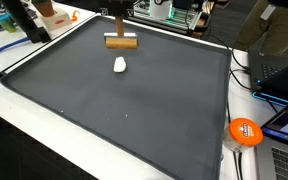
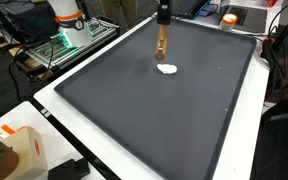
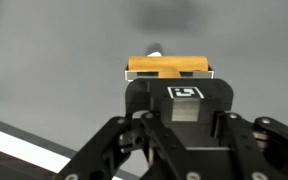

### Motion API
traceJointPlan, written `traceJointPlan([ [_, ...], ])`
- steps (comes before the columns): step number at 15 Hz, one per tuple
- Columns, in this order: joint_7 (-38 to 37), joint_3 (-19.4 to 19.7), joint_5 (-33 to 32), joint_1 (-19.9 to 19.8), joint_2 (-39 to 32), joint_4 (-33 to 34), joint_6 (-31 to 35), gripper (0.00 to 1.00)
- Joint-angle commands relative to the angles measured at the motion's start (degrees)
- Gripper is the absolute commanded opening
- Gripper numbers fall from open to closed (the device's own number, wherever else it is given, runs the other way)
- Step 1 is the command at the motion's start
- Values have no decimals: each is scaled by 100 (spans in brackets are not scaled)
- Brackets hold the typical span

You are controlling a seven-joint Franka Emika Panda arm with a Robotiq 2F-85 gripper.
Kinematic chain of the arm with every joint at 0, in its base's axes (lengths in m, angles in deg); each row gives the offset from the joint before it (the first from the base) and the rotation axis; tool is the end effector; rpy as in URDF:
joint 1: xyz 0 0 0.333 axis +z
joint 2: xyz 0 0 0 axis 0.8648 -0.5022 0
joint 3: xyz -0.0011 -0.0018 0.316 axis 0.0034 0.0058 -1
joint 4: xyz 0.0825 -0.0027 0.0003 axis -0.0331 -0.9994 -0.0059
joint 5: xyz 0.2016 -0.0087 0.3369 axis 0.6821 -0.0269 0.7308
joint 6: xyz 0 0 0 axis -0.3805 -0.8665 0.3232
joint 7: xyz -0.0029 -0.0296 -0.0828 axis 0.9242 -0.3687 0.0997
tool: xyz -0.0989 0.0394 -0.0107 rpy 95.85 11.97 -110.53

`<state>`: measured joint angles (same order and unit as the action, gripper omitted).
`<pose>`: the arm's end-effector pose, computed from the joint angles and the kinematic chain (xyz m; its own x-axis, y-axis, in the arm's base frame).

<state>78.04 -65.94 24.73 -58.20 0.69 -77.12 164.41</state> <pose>0.5386 0.0519 0.4288 0.8923 0.4514 -0.0112 0.4512 -0.8903 0.0624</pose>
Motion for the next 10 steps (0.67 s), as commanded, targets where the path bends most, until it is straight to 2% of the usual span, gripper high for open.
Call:
traceJointPlan([
  [1, -247, 16, 180, 103, 186, 885, -1267, 22],
  [5, -931, 29, 367, 116, -90, 2068, -2096, 22],
  [7, -1274, 15, 380, 126, -149, 2356, -2665, 22],
  [8, -1410, 18, 435, 125, -97, 2247, -2638, 22],
  [9, -1116, 23, 287, 124, -13, 2125, -2409, 47],
  [10, -1215, 22, 309, 125, -37, 2162, -2479, 47],
])
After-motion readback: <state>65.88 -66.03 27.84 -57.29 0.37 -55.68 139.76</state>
